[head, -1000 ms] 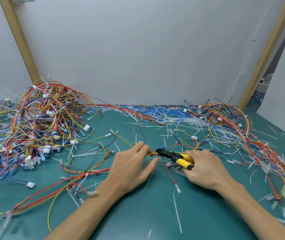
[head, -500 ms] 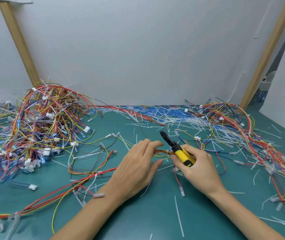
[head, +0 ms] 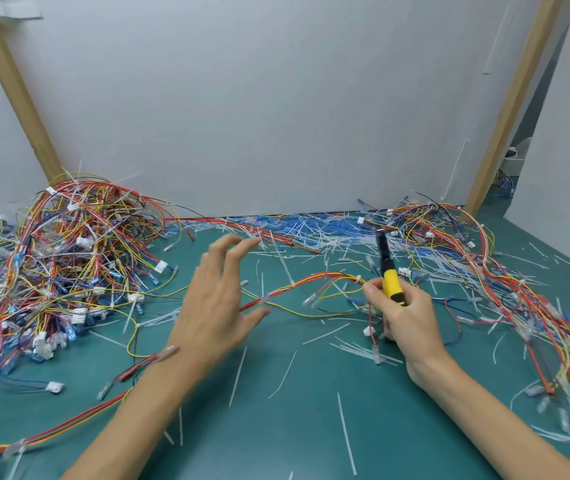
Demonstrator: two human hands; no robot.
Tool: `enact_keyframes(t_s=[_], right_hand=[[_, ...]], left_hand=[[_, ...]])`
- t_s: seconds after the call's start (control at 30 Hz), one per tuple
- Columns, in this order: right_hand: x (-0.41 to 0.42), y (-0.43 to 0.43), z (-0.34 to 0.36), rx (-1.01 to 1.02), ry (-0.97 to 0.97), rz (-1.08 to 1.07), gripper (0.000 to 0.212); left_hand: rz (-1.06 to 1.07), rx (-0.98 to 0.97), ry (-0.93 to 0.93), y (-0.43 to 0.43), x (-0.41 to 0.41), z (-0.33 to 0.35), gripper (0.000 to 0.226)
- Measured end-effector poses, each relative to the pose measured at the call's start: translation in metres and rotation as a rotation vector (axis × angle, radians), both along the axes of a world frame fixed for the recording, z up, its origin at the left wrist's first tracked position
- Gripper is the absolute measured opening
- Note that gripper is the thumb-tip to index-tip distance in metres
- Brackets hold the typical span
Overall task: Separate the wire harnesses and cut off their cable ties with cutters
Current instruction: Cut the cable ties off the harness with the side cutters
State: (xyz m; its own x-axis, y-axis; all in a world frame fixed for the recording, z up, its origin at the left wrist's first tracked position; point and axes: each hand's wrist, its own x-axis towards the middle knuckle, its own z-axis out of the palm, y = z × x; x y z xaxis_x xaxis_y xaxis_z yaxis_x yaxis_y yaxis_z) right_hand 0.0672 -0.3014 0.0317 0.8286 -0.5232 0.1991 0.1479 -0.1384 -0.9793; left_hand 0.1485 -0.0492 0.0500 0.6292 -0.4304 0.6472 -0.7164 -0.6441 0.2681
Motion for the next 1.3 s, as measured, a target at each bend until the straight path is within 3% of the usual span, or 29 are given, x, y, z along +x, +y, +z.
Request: enact_keyframes(t_s=[0.07, 0.17, 0.23, 0.3, 0.4, 0.5, 0.6, 0.67, 0.73, 0.83, 0.9, 1.0, 1.03, 1.13, 1.23, 1.3], right_hand=[[0.001, -0.007, 0.002, 0.073, -0.006, -0.059, 0.012], [0.004, -0.021, 0.004, 0.144, 0.021, -0.145, 0.011], [0.005, -0.028, 0.005, 0.170, 0.033, -0.184, 0.011], [0.006, -0.032, 0.006, 0.199, 0.027, -0.203, 0.011], [0.006, -0.036, 0.005, 0.222, 0.023, -0.205, 0.010], [0.007, -0.035, 0.002, 0.208, 0.032, -0.211, 0.009], [0.008, -0.036, 0.000, 0.230, 0.030, -0.225, 0.009], [0.009, -0.039, 0.000, 0.289, 0.024, -0.232, 0.008], [0.009, -0.043, 0.001, 0.345, 0.023, -0.242, 0.008], [0.010, -0.050, 0.003, 0.414, -0.003, -0.245, 0.010], [0.010, -0.055, 0.004, 0.443, -0.025, -0.255, 0.012], [0.009, -0.060, 0.004, 0.465, -0.046, -0.290, 0.013], [0.009, -0.061, 0.004, 0.471, -0.050, -0.299, 0.014], [0.009, -0.061, 0.003, 0.459, -0.049, -0.310, 0.014], [0.009, -0.058, 0.003, 0.453, -0.047, -0.324, 0.011], [0.009, -0.059, 0.003, 0.464, -0.049, -0.332, 0.014]], left_hand=[[-0.018, 0.115, 0.212, 0.005, 0.004, -0.004, 0.104], [0.052, 0.295, 0.326, 0.010, 0.012, -0.011, 0.063], [0.040, 0.200, 0.396, 0.011, 0.015, -0.013, 0.030], [-0.081, -0.027, 0.626, 0.014, 0.018, -0.011, 0.017], [-0.261, -0.317, 0.905, 0.021, 0.018, -0.004, 0.014], [-0.378, -0.562, 1.021, 0.024, 0.016, 0.001, 0.024], [-0.604, -0.724, 1.153, 0.024, 0.014, 0.009, 0.043], [-0.792, -0.712, 1.209, 0.029, 0.013, 0.015, 0.053], [-0.808, -0.536, 1.134, 0.034, 0.013, 0.018, 0.059], [-0.565, -0.368, 0.915, 0.036, 0.016, 0.014, 0.053], [-0.334, -0.246, 0.645, 0.036, 0.020, 0.010, 0.047], [-0.011, 0.097, 0.161, 0.043, 0.029, 0.000, 0.039], [0.067, 0.155, 0.077, 0.046, 0.033, -0.004, 0.038], [0.218, 0.118, 0.040, 0.051, 0.035, -0.005, 0.033], [0.269, 0.124, -0.062, 0.047, 0.030, -0.003, 0.006], [0.269, 0.116, 0.029, 0.044, 0.028, -0.002, 0.023]])
